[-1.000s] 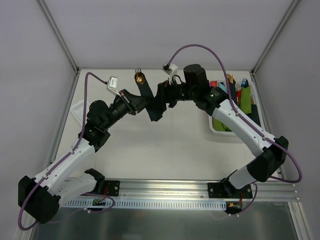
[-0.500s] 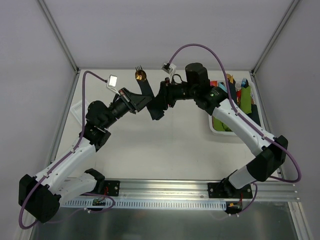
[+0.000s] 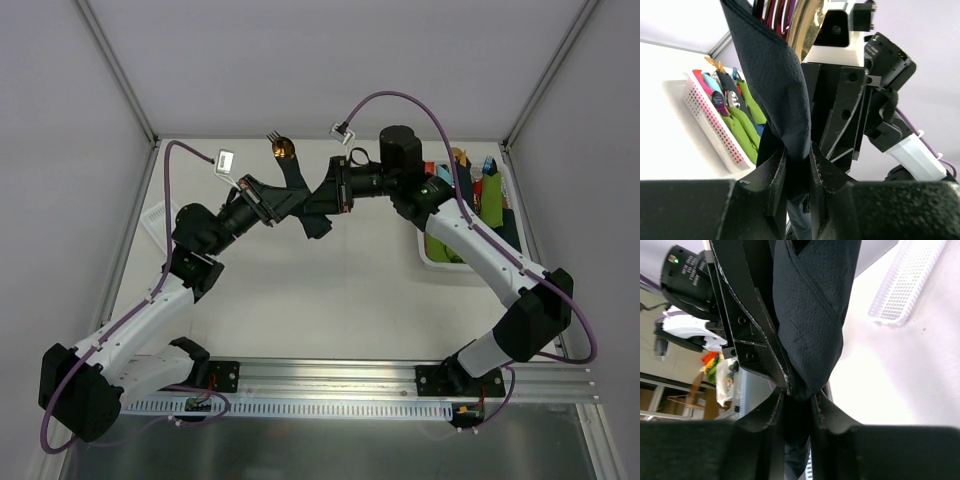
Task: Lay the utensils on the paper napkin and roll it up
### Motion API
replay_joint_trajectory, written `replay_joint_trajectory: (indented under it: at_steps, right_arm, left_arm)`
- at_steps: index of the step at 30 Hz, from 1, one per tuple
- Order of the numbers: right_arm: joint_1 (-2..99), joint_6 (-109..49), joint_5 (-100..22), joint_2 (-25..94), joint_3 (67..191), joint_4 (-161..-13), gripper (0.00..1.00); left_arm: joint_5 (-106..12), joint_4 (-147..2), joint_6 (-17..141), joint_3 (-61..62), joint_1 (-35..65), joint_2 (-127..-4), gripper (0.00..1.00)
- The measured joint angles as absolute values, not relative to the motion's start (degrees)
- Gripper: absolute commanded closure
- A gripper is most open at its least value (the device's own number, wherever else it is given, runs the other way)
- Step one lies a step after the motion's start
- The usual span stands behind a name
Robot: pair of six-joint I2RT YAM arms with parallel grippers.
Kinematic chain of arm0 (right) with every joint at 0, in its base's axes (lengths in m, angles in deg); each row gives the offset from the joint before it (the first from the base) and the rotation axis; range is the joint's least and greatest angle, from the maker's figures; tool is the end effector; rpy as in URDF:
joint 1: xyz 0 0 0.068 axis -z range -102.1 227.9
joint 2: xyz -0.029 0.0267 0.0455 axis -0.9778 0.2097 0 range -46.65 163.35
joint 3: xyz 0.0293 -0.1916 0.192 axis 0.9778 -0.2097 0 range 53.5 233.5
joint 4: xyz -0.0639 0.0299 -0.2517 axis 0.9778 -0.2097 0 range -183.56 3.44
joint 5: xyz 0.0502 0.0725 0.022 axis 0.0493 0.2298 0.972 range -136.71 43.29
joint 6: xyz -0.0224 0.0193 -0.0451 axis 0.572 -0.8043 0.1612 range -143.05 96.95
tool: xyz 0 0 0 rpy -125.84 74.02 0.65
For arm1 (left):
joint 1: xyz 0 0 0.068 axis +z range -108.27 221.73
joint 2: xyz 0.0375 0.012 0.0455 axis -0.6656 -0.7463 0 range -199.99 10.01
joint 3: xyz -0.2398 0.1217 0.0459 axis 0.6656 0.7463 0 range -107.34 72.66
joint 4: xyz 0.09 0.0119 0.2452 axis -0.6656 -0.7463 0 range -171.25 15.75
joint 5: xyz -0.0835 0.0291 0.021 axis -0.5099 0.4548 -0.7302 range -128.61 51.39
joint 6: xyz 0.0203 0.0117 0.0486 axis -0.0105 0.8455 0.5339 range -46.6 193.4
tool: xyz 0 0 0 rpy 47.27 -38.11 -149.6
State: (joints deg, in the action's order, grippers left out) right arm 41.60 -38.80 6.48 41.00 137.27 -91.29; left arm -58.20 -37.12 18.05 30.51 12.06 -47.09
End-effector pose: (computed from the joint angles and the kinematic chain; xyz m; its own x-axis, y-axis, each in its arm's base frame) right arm 0.2667 0.2313 0.4063 -0.3856 -0.0815 -0.9191 -0.9227 0.0377 0.3837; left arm 0.1926 -0.1234 0.3705 -0.4190 -0.6533 -0.6306 0.6884 0.2243 -0.6898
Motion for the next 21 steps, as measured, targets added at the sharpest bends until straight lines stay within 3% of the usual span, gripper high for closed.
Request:
replay_joint_trajectory:
  at_steps: [2, 7, 8, 9, 12, 16, 21]
  right_arm:
    - [41.87, -40.35, 7.53, 41.0, 137.03, -90.2, 0.99]
    - [42.02, -41.84, 8.09, 41.05, 136.68, -89.22, 1.0]
    - [42.04, -41.95, 8.09, 41.05, 136.37, -89.0, 1.0]
    - [42.06, -41.99, 8.05, 41.05, 136.07, -88.89, 1.0]
    - [42.06, -42.14, 7.98, 41.05, 135.48, -88.91, 1.0]
    - [43.07, -42.1, 7.05, 41.05, 135.06, -89.17, 1.0]
    - [43.94, -41.45, 5.6, 40.78, 135.06, -89.78, 1.0]
  left_arm:
    - [-58.29, -36.71, 17.87, 30.51, 12.04, -47.09, 1.0]
    - [-58.18, -37.19, 18.16, 30.31, 12.04, -47.05, 0.98]
    - [-58.07, -37.8, 18.55, 30.2, 12.04, -46.99, 0.94]
    - [-57.96, -38.87, 18.96, 30.01, 12.04, -46.9, 0.82]
    - [-57.2, -42.37, 20.8, 29.18, 11.82, -46.13, 0.61]
    - [-54.0, -48.34, 24.12, 26.88, 11.71, -43.12, 0.43]
    - [-49.98, -54.04, 27.05, 24.32, 11.71, -39.23, 0.33]
